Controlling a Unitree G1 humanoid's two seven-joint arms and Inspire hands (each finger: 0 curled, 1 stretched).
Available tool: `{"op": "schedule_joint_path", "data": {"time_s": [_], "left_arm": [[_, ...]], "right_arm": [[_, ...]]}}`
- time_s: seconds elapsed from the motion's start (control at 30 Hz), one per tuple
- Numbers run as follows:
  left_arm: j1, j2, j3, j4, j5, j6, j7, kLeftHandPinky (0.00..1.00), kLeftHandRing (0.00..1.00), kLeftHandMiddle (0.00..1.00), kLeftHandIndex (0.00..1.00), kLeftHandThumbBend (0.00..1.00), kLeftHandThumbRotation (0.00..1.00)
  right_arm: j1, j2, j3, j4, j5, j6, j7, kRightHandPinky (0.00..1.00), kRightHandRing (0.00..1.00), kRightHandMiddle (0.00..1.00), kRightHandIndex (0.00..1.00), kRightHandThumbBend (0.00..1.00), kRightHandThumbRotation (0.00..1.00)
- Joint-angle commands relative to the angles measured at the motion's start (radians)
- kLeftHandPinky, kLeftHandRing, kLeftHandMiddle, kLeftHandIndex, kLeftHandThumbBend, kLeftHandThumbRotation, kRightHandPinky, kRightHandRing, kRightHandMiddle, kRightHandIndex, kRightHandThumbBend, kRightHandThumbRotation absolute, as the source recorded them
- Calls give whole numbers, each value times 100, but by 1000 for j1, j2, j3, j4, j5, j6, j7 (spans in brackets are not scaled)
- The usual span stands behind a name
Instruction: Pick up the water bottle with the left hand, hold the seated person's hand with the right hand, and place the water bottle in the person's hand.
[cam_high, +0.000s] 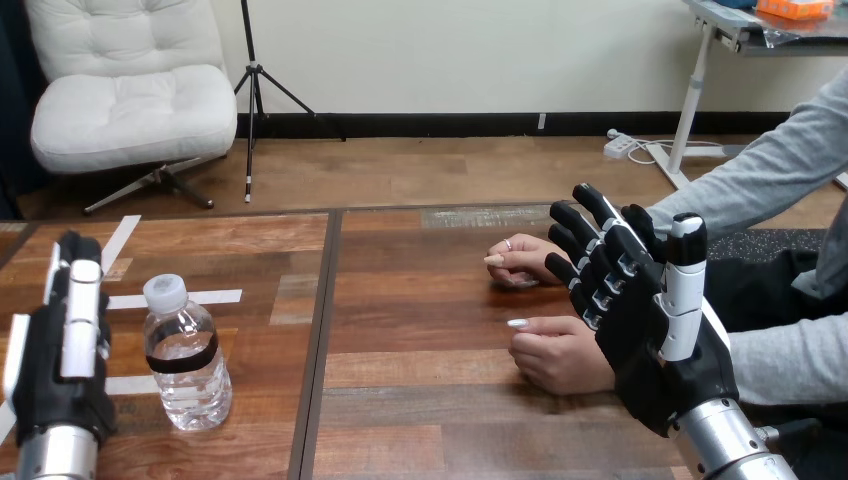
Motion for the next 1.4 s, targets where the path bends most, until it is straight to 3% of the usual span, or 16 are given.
{"op": "schedule_joint_path", "data": {"time_s": [0.0, 0.3, 0.43, 0.7, 0.9, 1.1, 1.37], "left_arm": [[-67, 9, -13, 25, -8, 14, -8, 100, 100, 100, 100, 58, 85], [-71, 22, -26, 48, 22, 17, 1, 100, 100, 100, 100, 57, 84], [-72, 33, -37, 48, 46, 55, 17, 100, 100, 100, 100, 58, 84], [-82, 54, -53, 77, 95, 63, 24, 100, 100, 100, 100, 60, 85], [-103, 67, -51, 114, 81, 77, -15, 100, 100, 100, 100, 62, 84], [-114, 81, -61, 132, 96, 97, -13, 100, 100, 100, 100, 65, 82], [-125, 99, -72, 150, 133, 114, 8, 100, 100, 100, 100, 61, 81]], "right_arm": [[-56, -1, -11, -29, 18, -12, 6, 100, 99, 96, 99, 100, 100], [-53, -2, -13, -31, 23, -16, 15, 100, 99, 96, 99, 100, 100], [-52, 0, -11, -36, 18, -13, 9, 100, 99, 96, 99, 100, 100], [-51, 3, -9, -41, 15, -8, 0, 100, 99, 96, 99, 100, 100], [-52, 2, -10, -36, 16, -14, 5, 100, 98, 96, 99, 100, 100], [-52, 2, -10, -33, 15, -17, 7, 100, 98, 96, 99, 100, 100], [-49, 1, -11, -37, 16, -15, 6, 100, 98, 95, 98, 100, 100]]}}
